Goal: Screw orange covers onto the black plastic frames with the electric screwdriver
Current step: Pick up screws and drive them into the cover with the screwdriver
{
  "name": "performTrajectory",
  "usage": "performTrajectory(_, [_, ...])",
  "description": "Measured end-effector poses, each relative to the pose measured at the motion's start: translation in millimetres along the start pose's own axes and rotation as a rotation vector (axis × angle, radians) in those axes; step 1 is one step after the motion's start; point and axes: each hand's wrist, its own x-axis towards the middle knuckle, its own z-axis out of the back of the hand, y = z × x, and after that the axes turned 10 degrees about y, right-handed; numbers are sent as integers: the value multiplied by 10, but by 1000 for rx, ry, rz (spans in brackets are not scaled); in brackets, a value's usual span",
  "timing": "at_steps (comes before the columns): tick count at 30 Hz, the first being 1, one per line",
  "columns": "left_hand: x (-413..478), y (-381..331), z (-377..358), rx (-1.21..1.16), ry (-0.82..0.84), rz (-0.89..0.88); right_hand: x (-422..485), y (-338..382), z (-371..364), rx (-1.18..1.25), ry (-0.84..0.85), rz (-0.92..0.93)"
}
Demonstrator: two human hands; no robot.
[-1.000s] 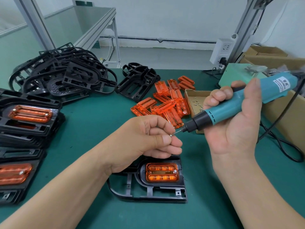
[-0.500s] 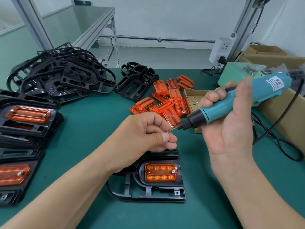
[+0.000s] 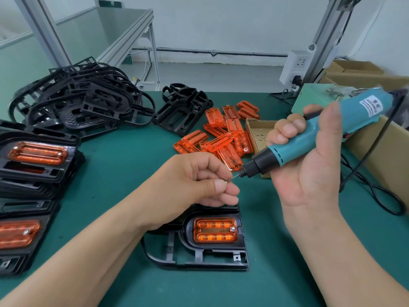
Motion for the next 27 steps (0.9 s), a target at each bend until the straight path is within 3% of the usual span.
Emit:
performTrajectory(6, [-24, -50, -1, -185, 86, 25, -5, 56, -26, 24, 87, -2])
performTrajectory(15, [16, 28, -32, 110, -89, -47, 24, -19, 22, -3, -60, -56])
performTrajectory(27, [-7, 25, -23, 359, -115, -33, -17, -5, -49, -141, 137, -45])
